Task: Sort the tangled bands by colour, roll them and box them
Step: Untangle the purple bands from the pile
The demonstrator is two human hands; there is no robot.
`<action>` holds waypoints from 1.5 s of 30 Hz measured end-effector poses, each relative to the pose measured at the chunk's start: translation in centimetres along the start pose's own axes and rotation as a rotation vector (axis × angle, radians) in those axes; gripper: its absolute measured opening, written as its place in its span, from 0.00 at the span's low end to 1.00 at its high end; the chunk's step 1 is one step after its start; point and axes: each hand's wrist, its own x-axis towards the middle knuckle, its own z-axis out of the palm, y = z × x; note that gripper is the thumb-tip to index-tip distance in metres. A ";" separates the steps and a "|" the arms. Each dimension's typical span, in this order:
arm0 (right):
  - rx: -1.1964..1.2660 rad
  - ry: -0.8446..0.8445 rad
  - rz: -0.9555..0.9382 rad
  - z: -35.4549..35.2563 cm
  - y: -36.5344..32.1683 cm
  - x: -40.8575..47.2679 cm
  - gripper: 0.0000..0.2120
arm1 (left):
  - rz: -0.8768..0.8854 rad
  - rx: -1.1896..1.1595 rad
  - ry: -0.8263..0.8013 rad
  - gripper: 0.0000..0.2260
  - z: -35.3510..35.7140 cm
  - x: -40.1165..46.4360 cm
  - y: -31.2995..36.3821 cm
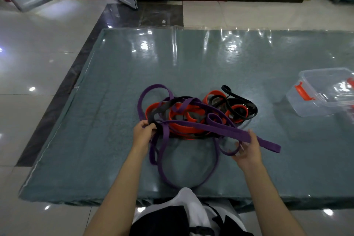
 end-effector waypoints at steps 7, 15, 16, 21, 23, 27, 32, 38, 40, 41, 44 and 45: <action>0.003 0.036 0.097 -2.6 -1.3 2.0 0.11 | -0.108 -0.195 0.014 0.12 0.0 1.1 -0.7; -0.739 0.004 0.164 -4.0 -2.2 2.7 0.30 | -0.056 -0.173 0.063 0.10 1.5 2.3 -0.8; -0.767 0.006 0.168 -4.2 -2.6 2.8 0.33 | -0.053 -0.163 0.082 0.10 1.5 2.4 -0.8; -0.838 0.067 0.063 -3.5 -4.3 4.0 0.38 | -0.057 -0.214 0.114 0.16 1.5 3.2 -0.4; -0.856 0.164 -0.038 -2.8 -4.4 4.7 0.40 | -0.074 -0.221 0.116 0.21 1.3 3.5 -0.1; -1.004 0.367 -0.149 -1.4 -4.0 5.7 0.40 | -0.075 -0.158 0.088 0.21 1.3 4.4 0.4; -1.381 0.143 -0.092 -1.0 -5.0 6.7 0.31 | -0.060 -0.045 0.105 0.22 1.3 5.2 0.3; -1.593 0.115 -0.352 1.1 -6.8 6.6 0.19 | -0.056 0.044 0.082 0.22 1.4 5.9 -0.1; -1.528 -0.005 -0.618 3.1 -6.1 6.2 0.17 | -0.058 0.044 0.100 0.18 1.6 6.3 -0.3; -1.486 -0.075 -0.719 4.3 -5.7 5.9 0.12 | -0.062 0.037 0.116 0.15 1.7 6.5 -0.4; -1.405 -0.276 -0.864 7.9 -4.5 6.3 0.05 | -0.058 0.074 0.144 0.09 2.2 6.8 -0.4; -1.410 -0.330 -0.868 9.0 -4.1 6.7 0.08 | -0.030 0.138 0.138 0.14 2.3 6.9 -0.4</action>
